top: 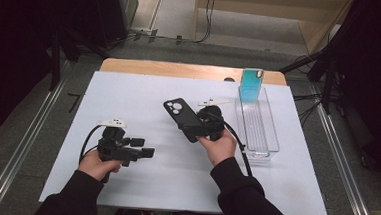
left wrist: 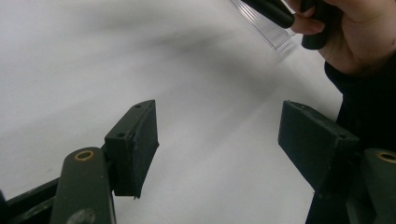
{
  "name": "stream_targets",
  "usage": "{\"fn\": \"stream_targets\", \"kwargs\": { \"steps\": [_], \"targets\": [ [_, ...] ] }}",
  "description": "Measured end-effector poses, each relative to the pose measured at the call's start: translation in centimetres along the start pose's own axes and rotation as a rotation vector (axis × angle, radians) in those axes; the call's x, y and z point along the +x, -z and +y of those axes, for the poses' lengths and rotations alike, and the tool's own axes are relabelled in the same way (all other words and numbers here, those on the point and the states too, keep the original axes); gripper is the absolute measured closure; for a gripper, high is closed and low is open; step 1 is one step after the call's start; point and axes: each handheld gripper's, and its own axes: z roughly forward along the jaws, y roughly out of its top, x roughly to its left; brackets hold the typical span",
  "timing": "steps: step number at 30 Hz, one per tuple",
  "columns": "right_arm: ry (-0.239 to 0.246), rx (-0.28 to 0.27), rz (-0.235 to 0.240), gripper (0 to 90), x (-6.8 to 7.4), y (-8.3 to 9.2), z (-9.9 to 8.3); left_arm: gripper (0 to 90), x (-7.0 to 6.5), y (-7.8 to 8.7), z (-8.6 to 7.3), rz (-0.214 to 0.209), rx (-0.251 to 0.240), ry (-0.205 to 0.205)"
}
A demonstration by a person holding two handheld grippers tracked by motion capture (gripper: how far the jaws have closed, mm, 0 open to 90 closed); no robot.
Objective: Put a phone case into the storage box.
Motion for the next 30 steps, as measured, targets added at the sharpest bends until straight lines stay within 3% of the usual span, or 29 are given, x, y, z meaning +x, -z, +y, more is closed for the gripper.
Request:
{"fn": "stream_targets", "kwargs": {
  "steps": [5, 8, 15, 18, 21, 30],
  "targets": [
    [-0.003, -0.012, 0.005, 12.4, -0.4, 1.7, -0.9, 28.7, -0.4, -0.1, 0.3, 0.007, -0.019, 0.008],
    [-0.037, -0.028, 0.026, 12.4, -0.6, 2.5, -1.4, 28.7, -0.9, -0.3, 0.7, 0.022, -0.022, 0.021],
    [-0.072, -0.045, 0.027, 12.4, -0.6, 3.2, -3.1, 25.8, -1.6, -1.0, 1.7, 0.029, -0.021, 0.053],
    [-0.098, -0.055, 0.029, 12.4, -0.6, 3.6, -3.5, 25.8, -1.7, -1.0, 2.3, 0.02, -0.032, 0.09],
    [-0.09, -0.063, 0.009, 12.4, -0.5, 3.9, -3.6, 24.8, -1.9, -1.1, 3.0, 0.017, -0.012, 0.151],
    [-0.152, -0.136, 0.005, 12.4, 0.5, 4.2, -5.0, 25.1, -2.2, -1.2, 5.1, 0.036, -0.034, 0.182]
  ]
}}
